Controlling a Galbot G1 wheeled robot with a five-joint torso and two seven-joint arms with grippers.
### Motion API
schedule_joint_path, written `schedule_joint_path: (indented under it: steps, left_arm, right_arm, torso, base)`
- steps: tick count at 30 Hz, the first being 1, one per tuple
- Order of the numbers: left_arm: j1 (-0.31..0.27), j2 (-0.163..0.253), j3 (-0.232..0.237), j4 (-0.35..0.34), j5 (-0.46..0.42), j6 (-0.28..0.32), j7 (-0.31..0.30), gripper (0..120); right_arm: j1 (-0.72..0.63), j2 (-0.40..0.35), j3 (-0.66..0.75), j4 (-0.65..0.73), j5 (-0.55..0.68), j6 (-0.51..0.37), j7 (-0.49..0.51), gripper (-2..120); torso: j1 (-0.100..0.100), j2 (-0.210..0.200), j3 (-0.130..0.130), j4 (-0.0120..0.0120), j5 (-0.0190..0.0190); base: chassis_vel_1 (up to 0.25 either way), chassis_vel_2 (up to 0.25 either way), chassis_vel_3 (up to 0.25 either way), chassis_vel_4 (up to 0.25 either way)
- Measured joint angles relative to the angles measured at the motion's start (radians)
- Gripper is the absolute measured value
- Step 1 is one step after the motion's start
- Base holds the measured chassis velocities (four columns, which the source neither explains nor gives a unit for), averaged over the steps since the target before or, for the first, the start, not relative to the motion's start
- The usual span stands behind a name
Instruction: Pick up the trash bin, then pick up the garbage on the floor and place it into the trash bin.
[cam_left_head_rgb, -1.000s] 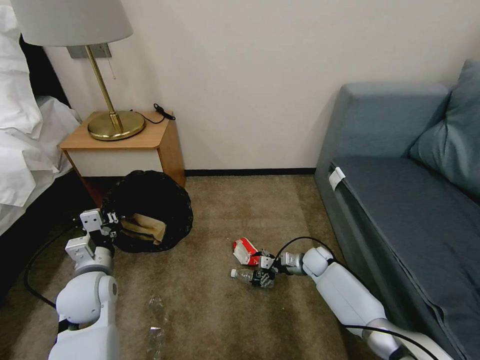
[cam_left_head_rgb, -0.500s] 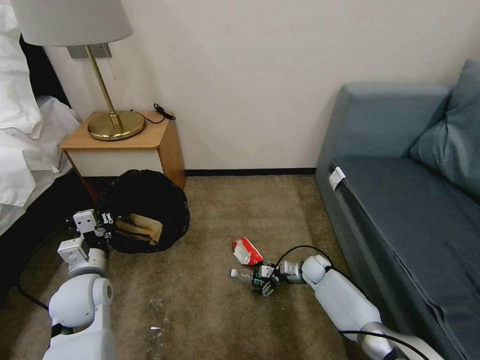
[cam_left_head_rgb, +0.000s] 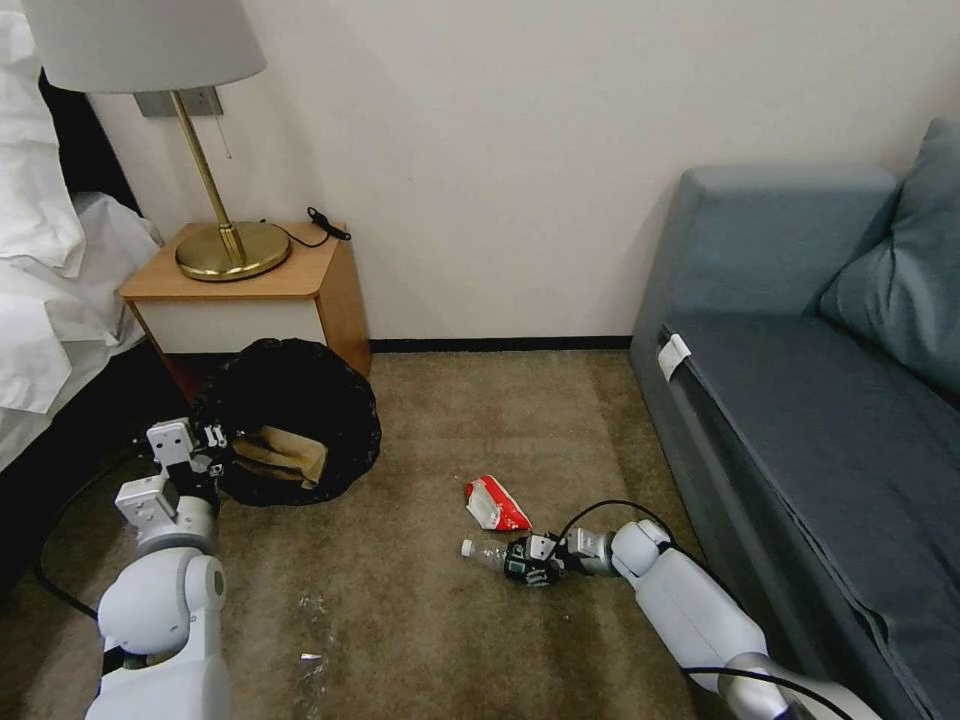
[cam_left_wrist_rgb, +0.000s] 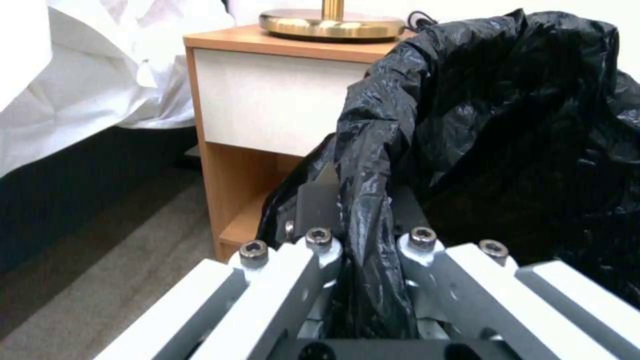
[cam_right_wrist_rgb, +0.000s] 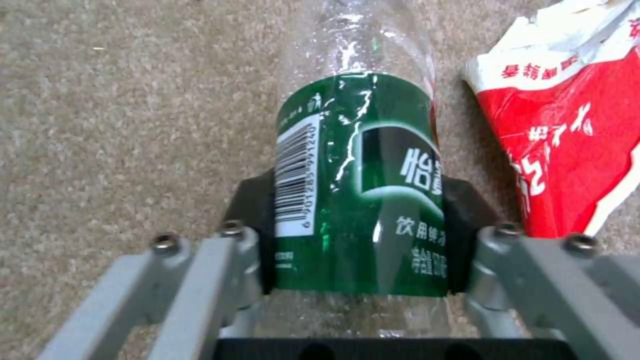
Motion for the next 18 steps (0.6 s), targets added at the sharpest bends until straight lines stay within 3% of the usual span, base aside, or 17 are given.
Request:
schedule_joint_path:
  steps: [7,14,18]
  left_arm:
    - [-0.007,0.0,0.011,0.008,0.005,0.001,0.0,4]
    - [-0.01,0.0,0.017,0.013,0.007,0.003,-0.002,4]
    - [-0.012,-0.003,0.018,0.023,0.006,0.003,-0.004,4]
  right_arm:
    - [-0.001,-0.003,0.009,0.003,0.013,-0.001,-0.001,23]
    - [0.0,-0.005,0.026,0.034,0.084,-0.01,0.01,22]
    - [0.013,-0.003,0.055,0.107,0.309,-0.027,0.053,22]
  torso:
    - [0.0,0.0,0.0,0.0,0.0]
    - [0.0,0.0,0.0,0.0,0.0]
    - [0.0,0.0,0.0,-0.0001,0.0]
  base:
    - [0.0,0.0,0.0,0.0]
    - [0.0,0.0,0.0,0.0]
    - [0.0,0.0,0.0,0.0]
